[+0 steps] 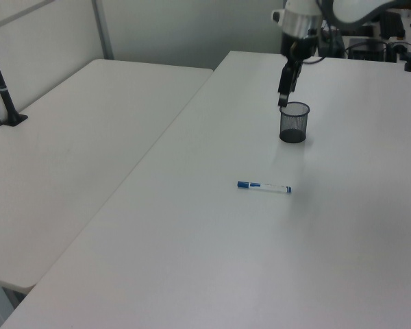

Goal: Insert the marker
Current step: 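Move the gripper down over the blue-capped white marker, then close the gripper on the marker near its blue cap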

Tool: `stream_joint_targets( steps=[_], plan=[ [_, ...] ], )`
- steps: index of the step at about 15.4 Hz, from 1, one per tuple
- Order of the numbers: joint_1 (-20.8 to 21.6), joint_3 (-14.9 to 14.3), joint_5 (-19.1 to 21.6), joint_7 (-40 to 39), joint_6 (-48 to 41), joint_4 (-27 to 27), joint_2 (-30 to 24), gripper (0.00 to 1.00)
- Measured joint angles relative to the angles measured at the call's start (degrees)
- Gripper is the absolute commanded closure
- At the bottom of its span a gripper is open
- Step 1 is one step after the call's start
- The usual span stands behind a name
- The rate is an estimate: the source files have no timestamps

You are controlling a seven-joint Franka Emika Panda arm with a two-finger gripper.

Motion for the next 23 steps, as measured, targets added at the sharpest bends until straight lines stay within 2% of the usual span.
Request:
stream_joint_targets(
  steps=[4,7,10,16,19,22,23],
  plan=[
    [0.8,1.5,0.0,2.8,4.3,-0.1,4.4,0.00],
    [3.1,1.6,-0.2,3.7,7.9,-0.1,7.3,0.00],
    [5.8,1.6,-8.0,10.1,12.2,-0.1,12.3,0.00],
    [7.0,1.7,-11.9,11.1,13.7,2.4,18.8,0.04],
    [7.7,1.7,-12.3,11.8,14.2,3.1,21.0,0.05],
    [7.9,1.7,-15.5,15.4,16.3,3.3,22.5,0.19],
    [8.0,1.7,-16.9,17.0,16.6,3.4,23.4,0.33]
  ],
)
